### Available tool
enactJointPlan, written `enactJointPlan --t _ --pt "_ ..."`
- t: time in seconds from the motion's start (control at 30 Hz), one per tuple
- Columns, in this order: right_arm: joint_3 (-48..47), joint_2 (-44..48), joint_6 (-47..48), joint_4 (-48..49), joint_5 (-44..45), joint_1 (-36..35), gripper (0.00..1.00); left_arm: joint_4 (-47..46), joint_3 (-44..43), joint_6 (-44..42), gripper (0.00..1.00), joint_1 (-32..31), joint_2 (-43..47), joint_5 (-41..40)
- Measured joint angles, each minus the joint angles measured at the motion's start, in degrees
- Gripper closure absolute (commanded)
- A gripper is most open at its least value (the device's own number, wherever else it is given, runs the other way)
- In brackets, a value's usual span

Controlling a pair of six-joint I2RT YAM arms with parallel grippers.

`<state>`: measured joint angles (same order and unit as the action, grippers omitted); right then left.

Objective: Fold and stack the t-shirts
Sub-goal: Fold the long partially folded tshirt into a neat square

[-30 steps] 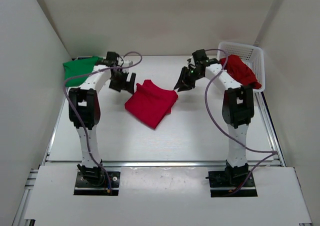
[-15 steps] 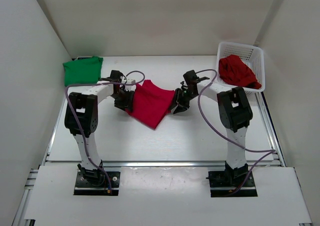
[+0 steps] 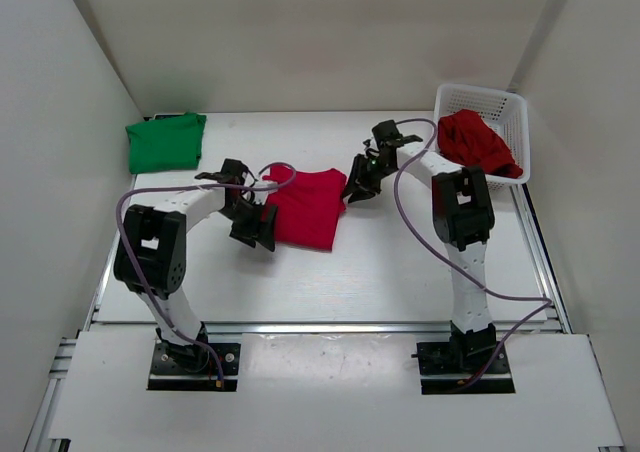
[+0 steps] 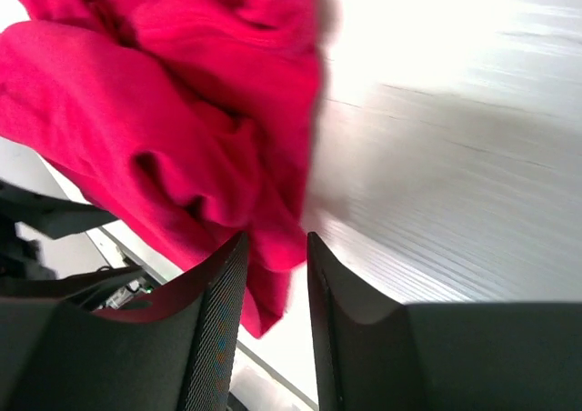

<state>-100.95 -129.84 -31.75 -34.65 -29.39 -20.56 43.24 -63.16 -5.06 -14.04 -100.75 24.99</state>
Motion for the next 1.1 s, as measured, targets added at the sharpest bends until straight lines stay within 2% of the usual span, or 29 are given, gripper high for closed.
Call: enactJointPlan --t 0.07,0.17,0.23,0.37,0.53,0.67,0.83,1.1 --pt "0.0 0.0 0.9 -1.2 -0.1 0.8 0.63 2.3 -1.0 -1.5 0.24 0.3 0.8 0.1" --pt "0.0 0.1 2.3 -2.7 0.8 1.9 0.63 5.3 -6.5 -3.2 0.16 1.2 1.0 -0.3" --pt "0.1 0.5 2.9 -3.7 1.7 2.4 0.63 4.5 -11.9 -3.7 0.11 1.8 1.1 -1.0" --pt "0.7 3.0 3.8 -4.6 2.9 2.0 0.61 1.0 -21.9 -3.1 0.09 2.5 0.2 -3.1" --pt "1.2 7.7 4.0 -3.4 3.9 -0.5 0.54 0.0 -35.7 -0.4 0.13 3.0 -9.0 -4.0" --pt "-3.1 7.1 4.2 -3.4 3.9 -1.4 0.53 1.4 -39.9 1.6 0.14 3.8 -17.3 -3.9" --pt "-15.9 -0.3 4.4 -4.9 4.1 -0.3 0.52 5.4 -42.1 3.0 0.21 4.1 -24.9 -3.9" --pt "-18.2 -6.9 4.5 -7.7 4.3 0.2 0.53 6.7 -46.1 4.2 0.52 3.6 -27.2 -2.8"
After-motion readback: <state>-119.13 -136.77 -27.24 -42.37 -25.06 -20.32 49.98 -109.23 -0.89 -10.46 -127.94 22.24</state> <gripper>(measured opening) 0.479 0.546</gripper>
